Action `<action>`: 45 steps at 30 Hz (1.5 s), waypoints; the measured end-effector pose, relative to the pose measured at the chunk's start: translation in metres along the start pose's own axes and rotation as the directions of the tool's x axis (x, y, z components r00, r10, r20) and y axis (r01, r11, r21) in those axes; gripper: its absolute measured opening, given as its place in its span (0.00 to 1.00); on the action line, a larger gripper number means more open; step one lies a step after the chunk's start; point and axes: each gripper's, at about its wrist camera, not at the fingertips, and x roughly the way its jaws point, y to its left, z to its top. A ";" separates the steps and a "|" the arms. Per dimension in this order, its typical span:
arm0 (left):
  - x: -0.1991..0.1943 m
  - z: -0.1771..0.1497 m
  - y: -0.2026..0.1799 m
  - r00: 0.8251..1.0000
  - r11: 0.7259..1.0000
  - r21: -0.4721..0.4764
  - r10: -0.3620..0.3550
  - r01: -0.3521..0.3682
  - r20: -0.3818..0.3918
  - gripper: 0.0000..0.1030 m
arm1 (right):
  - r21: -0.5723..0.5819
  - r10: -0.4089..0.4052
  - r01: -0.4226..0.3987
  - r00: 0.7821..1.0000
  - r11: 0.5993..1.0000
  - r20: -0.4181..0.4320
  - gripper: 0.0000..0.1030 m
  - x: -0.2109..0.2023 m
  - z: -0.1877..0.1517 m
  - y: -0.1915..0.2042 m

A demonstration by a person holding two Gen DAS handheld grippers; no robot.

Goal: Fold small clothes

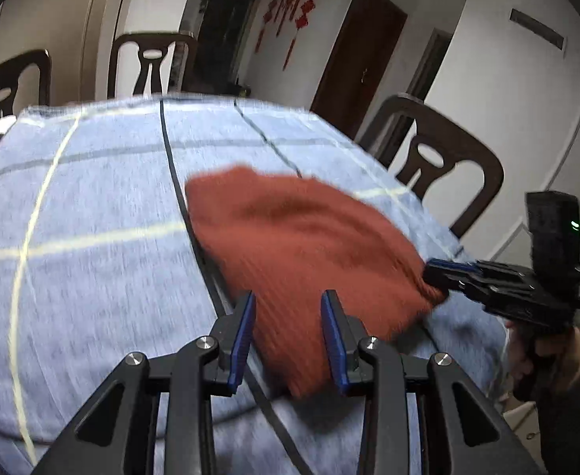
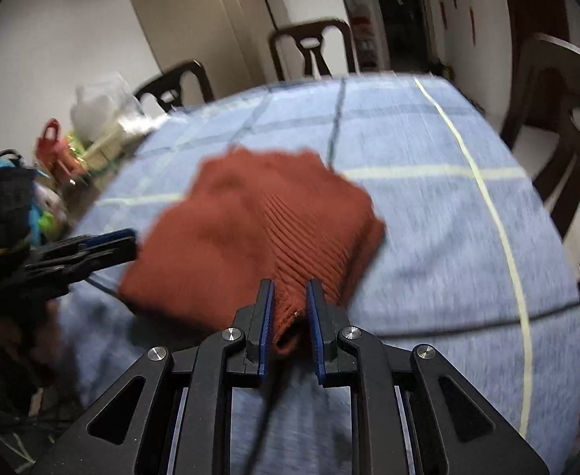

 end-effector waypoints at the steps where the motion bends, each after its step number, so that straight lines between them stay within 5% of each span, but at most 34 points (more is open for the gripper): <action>1: 0.004 -0.005 -0.001 1.000 1.000 0.003 0.004 -0.003 -0.015 0.36 | 0.025 0.006 -0.006 1.000 1.000 0.011 0.16 0.001 -0.001 -0.005; 13: -0.002 -0.002 -0.001 0.999 0.999 -0.010 0.038 -0.038 0.018 0.40 | -0.015 -0.074 0.075 0.996 0.997 0.054 0.17 -0.008 0.012 0.013; 17: 0.003 0.022 -0.003 0.996 0.998 0.001 0.055 -0.056 0.069 0.40 | -0.026 -0.045 0.048 0.995 0.999 0.090 0.17 -0.001 0.030 0.025; 25: 0.034 0.023 0.005 0.997 0.997 -0.017 0.073 -0.073 0.028 0.40 | -0.040 0.036 -0.034 0.999 0.999 0.036 0.17 0.040 0.051 0.040; 31: 0.033 0.016 0.009 0.996 0.995 -0.039 0.088 -0.086 0.028 0.40 | 0.123 0.054 -0.054 0.999 0.991 0.002 0.15 0.061 0.061 0.002; 37: 0.033 0.013 0.011 0.995 0.994 -0.057 0.092 -0.090 0.028 0.41 | 0.102 0.023 -0.031 0.997 0.994 0.079 0.16 0.042 0.060 0.006; 40: 0.034 0.013 0.009 0.995 0.994 -0.049 0.098 -0.097 0.026 0.41 | 0.115 -0.068 0.067 0.998 0.991 0.003 0.16 0.057 0.056 -0.009; 45: 0.034 0.016 0.007 0.994 0.993 -0.040 0.110 -0.109 0.017 0.41 | 0.107 -0.050 0.046 0.998 0.993 0.039 0.17 0.042 0.055 -0.005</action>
